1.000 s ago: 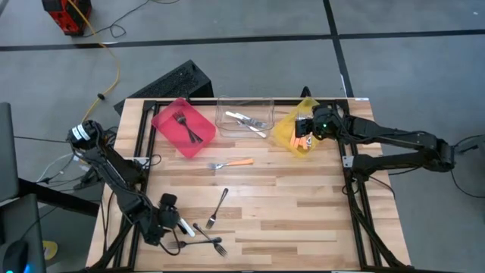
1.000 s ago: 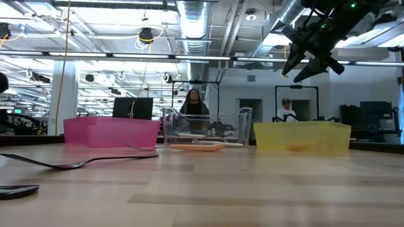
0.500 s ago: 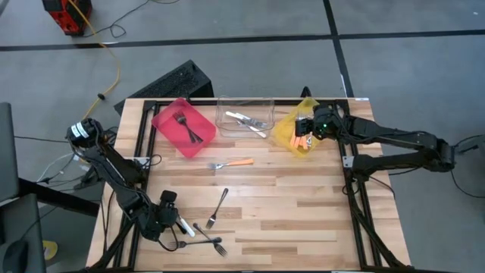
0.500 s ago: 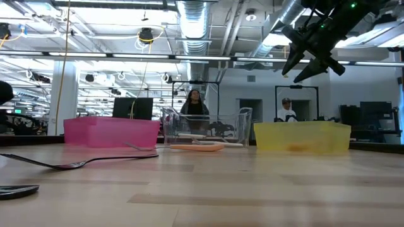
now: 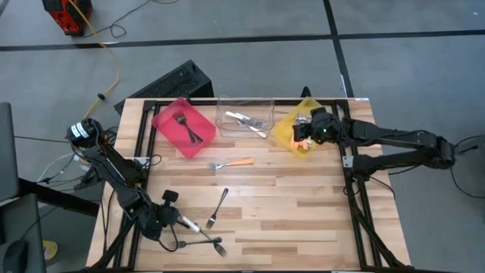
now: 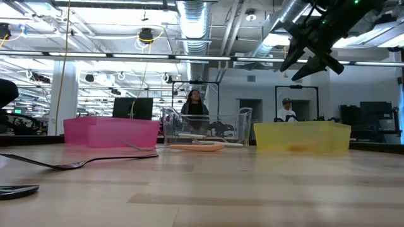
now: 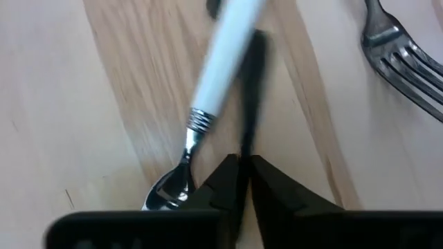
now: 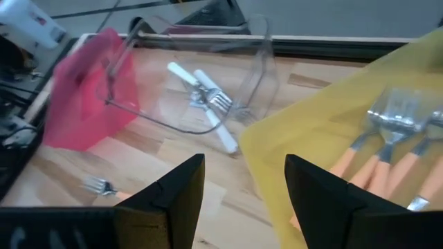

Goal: Sort silverware by color (type)
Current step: Put the black fork into the pink bin

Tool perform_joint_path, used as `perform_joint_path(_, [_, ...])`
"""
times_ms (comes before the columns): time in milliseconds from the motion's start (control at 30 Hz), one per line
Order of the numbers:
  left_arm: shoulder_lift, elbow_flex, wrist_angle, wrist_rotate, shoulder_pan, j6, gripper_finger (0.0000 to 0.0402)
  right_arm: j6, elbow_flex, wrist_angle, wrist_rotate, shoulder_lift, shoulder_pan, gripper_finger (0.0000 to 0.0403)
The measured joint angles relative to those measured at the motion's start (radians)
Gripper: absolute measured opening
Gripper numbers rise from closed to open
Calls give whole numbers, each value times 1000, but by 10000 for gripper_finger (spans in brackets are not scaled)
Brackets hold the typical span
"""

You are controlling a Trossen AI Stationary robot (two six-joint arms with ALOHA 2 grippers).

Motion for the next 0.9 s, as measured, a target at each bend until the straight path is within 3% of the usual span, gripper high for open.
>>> perform_joint_path(400, [-37,51,-28,7,0,-229,1,-30,0,148,0,-3,75,225])
perform_joint_path(900, [-114,175,-55,-67,0,-250,0,-135,0,330,2,-3,188,225])
